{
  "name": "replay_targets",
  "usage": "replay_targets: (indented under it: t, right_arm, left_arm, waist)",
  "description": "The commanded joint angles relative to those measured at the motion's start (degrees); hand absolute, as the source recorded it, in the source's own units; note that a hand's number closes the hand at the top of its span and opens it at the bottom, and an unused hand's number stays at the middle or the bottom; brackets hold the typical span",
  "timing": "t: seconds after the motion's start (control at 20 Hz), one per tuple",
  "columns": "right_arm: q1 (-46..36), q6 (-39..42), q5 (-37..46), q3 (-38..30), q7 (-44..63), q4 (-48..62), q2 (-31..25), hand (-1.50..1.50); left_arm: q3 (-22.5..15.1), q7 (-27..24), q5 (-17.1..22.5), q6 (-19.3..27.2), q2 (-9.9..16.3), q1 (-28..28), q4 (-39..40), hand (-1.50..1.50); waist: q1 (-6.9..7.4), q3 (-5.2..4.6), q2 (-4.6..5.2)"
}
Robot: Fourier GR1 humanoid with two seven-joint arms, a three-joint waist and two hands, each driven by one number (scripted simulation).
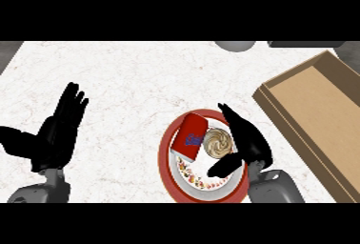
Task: Pick the cupcake from the plate and place it in the cardboard box
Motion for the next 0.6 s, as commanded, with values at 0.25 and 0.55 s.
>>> replay_targets:
  t: [0.25,0.55]
  right_arm:
    - [-2.65,0.06,1.91,-2.62,-4.99,5.15,-0.07,-1.5]
    - [0.9,-3.31,6.92,2.67,-8.12,2.59,-0.27,1.5]
  left_arm:
    - [3.66,0.81,1.97,-3.33,1.75,-1.79,2.18,0.0]
    - [1.56,1.63,0.77,-2.14,-0.18,-0.81,-0.69,0.0]
  waist:
    - [0.03,0.0,0.02]
    - [0.0,0.0,-0.02]
